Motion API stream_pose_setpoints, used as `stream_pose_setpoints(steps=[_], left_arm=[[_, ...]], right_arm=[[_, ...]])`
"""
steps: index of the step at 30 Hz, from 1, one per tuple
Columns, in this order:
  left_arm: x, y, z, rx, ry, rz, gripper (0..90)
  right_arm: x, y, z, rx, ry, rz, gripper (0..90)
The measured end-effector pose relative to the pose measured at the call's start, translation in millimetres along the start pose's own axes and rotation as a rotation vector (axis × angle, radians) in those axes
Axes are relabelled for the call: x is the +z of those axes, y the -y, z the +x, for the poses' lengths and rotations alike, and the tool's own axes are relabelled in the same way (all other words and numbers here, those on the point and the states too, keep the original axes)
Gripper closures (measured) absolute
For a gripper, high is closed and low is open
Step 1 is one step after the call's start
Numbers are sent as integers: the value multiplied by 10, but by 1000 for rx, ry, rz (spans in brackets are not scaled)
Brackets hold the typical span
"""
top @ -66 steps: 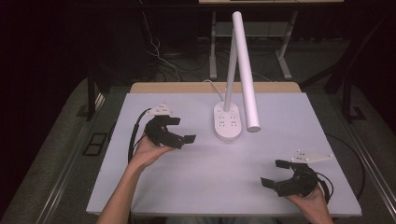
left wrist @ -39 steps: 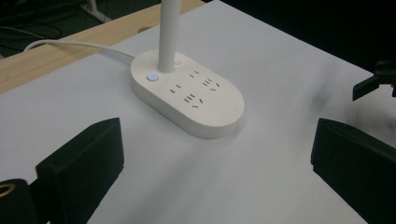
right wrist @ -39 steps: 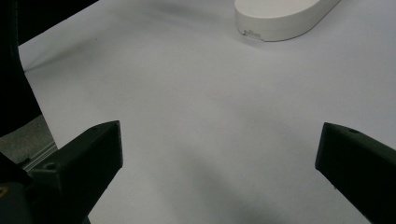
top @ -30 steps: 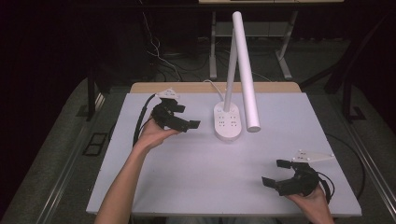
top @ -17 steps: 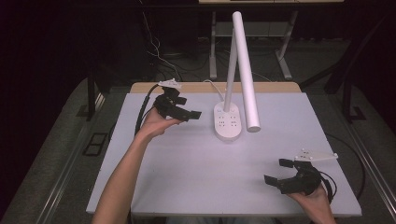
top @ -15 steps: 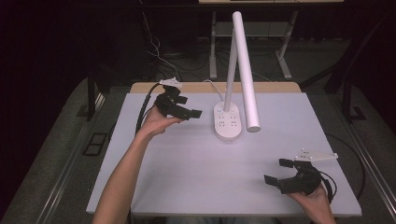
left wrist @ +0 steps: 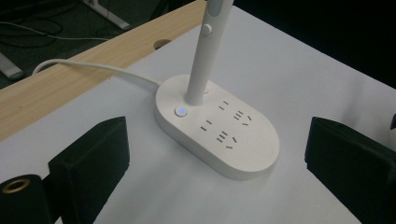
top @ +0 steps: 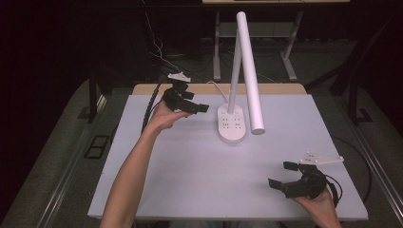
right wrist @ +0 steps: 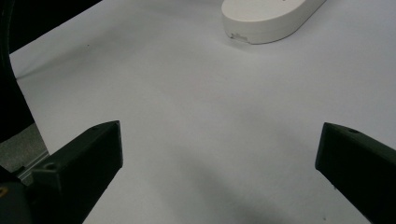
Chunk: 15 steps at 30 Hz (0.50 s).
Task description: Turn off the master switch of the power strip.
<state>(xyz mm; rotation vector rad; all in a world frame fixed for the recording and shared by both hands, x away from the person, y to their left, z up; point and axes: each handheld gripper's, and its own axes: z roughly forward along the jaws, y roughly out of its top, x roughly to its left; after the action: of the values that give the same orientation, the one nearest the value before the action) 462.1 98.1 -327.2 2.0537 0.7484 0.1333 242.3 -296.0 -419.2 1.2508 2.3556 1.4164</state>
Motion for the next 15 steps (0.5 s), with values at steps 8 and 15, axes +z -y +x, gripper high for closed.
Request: stream_pose_setpoints(steps=[8, 15], left_arm=[[109, 15, 73, -33, -16, -21, 73], [277, 49, 127, -58, -22, -24, 97]], right_arm=[[10, -3, 23, -7, 0, 7, 0], [10, -6, 31, -12, -2, 7, 0]])
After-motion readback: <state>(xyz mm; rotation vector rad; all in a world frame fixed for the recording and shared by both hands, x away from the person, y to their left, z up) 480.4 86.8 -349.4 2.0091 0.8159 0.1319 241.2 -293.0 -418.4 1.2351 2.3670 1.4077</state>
